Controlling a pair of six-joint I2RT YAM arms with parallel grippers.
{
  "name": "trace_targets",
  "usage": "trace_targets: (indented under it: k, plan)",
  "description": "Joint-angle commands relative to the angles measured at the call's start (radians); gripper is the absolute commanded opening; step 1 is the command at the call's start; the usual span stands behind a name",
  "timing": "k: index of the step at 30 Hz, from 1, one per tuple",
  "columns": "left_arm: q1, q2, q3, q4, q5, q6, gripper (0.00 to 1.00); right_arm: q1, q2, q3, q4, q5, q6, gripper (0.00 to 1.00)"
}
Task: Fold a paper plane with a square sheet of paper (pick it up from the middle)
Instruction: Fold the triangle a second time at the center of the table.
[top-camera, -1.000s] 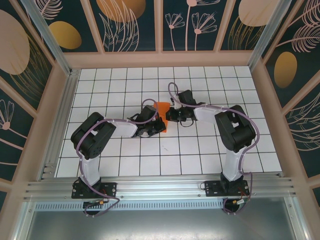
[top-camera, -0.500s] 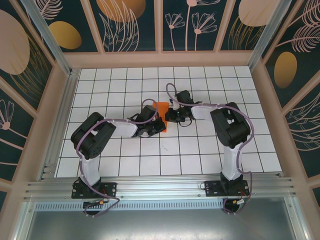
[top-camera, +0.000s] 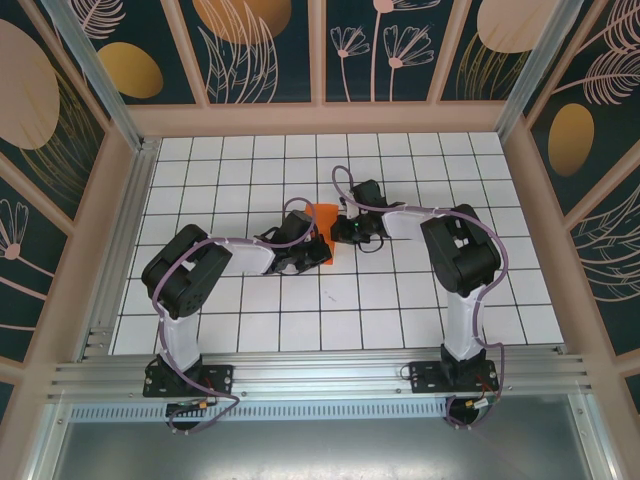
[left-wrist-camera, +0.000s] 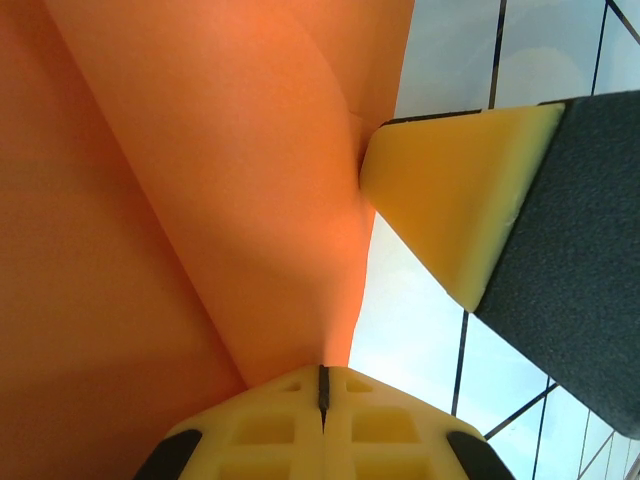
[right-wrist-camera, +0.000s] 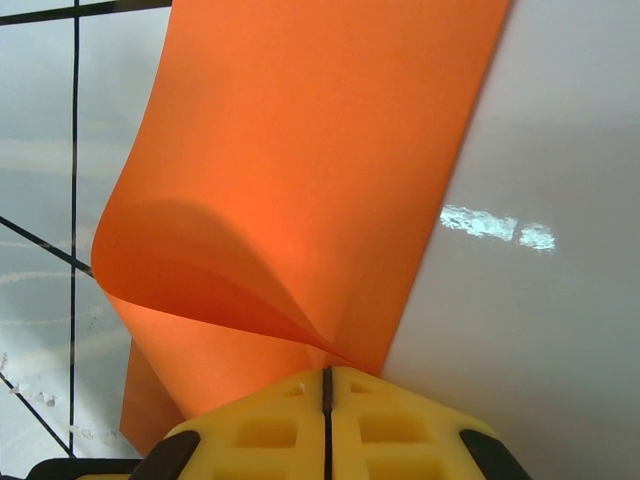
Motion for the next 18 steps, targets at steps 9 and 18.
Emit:
trace_targets:
  k: [9, 18]
  plan:
    - [0.002, 0.026, 0.007, -0.082, -0.027, 0.006, 0.03, 0.004, -0.011, 0.045, -0.083, 0.059, 0.018, 0.08]
    - [0.002, 0.026, 0.02, -0.09, -0.031, 0.008, 0.03, 0.009, -0.001, 0.064, -0.11, 0.07, 0.027, 0.08]
